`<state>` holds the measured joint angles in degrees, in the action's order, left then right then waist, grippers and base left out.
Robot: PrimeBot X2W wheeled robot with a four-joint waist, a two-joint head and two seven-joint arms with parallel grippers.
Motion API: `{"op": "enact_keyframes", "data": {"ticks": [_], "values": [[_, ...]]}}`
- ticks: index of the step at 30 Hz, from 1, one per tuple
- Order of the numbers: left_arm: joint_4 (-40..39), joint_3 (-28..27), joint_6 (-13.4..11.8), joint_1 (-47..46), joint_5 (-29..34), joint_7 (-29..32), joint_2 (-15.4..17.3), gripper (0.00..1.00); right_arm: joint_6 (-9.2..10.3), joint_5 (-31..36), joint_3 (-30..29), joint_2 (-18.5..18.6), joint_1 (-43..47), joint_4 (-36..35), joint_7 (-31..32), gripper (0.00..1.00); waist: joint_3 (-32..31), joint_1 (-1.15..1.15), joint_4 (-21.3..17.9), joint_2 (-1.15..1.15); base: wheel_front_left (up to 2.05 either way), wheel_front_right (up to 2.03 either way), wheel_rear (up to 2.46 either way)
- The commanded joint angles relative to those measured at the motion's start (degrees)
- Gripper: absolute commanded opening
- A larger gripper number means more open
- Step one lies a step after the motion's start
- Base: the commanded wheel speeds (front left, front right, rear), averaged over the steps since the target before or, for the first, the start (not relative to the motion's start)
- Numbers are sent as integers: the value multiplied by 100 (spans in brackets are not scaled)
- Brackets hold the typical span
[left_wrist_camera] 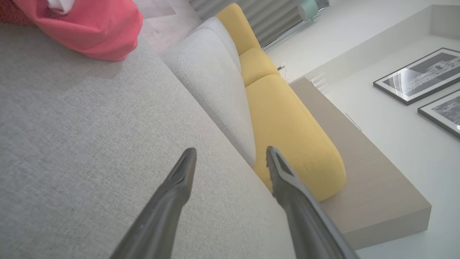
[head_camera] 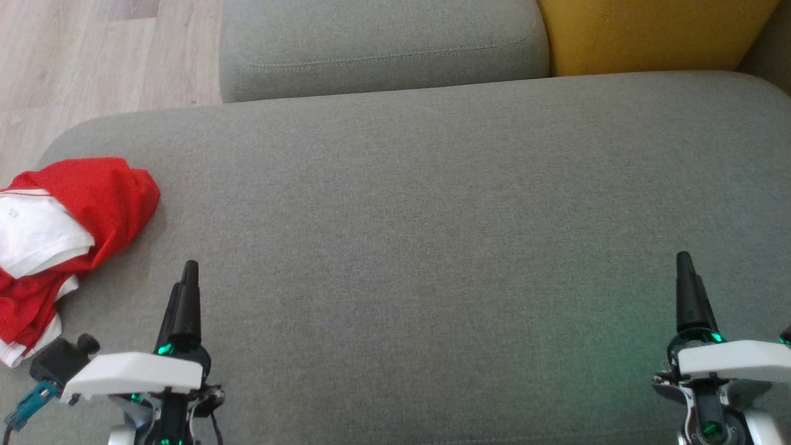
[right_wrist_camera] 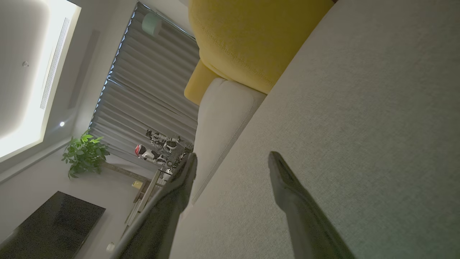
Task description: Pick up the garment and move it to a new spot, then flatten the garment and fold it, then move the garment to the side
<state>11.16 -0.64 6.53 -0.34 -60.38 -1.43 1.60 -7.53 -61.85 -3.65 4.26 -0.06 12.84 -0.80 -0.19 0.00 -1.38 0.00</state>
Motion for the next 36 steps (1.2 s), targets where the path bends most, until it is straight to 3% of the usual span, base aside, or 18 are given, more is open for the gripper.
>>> {"op": "enact_keyframes", "data": {"ticks": [1,36], "values": [[-276,-31,-7,-254,296,-91,92,100,2,287,110,127,-277,-280,-62,100,-1,0,-7,0,0,0,0],[-611,370,-358,-191,3048,-660,294,100,3,2912,614,307,-281,-709,-304,100,7,0,-56,0,0,0,0]]}}
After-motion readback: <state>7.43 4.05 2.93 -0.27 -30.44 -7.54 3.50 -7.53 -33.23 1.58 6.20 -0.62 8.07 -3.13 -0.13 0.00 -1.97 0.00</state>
